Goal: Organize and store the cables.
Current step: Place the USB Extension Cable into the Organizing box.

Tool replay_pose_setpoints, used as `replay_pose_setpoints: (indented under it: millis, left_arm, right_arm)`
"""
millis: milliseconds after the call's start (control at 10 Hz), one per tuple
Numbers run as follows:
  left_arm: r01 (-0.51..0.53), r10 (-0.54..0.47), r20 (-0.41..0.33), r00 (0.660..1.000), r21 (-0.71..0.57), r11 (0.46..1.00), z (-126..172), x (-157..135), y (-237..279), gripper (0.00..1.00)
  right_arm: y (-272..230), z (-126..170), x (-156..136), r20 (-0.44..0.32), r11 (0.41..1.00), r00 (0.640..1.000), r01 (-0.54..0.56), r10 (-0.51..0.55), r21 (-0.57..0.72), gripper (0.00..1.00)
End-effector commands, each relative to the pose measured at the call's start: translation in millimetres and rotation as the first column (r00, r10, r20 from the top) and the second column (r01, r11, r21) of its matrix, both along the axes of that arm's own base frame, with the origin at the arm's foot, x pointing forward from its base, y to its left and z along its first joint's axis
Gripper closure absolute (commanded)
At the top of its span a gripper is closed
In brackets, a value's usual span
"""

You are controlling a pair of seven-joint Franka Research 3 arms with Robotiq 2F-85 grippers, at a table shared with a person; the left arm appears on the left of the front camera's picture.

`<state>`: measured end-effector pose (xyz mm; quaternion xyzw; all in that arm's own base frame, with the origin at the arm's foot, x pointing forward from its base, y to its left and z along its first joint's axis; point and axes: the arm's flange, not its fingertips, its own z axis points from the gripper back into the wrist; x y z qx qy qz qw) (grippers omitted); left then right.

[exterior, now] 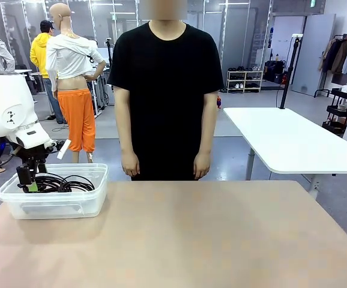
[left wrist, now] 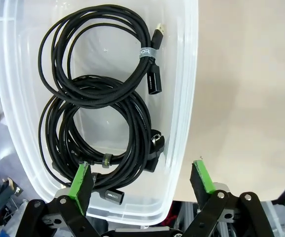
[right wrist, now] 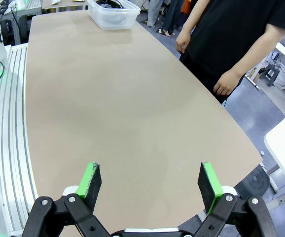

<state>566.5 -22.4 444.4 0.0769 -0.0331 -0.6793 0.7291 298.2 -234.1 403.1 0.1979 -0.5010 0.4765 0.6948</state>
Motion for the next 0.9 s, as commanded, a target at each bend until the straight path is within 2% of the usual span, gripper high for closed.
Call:
replay_pose_setpoints:
  millis: [0,800]
  left_arm:
    - [0.009,-0.009,0.005,1.0,-0.014,1.0,1.8,0.2,1.4,0.0]
    - [0.009,-0.009,0.005,1.0,-0.014,1.0,1.8,0.2,1.4,0.0]
  right_arm:
    - [-1.1,3.6,-0.6,-0.019,1.0,1.0,-0.002,0.002,0.0,0.0]
    - [-1.1,3.6,-0.6,-0.019,1.0,1.0,-0.002,0.002,0.0,0.0]
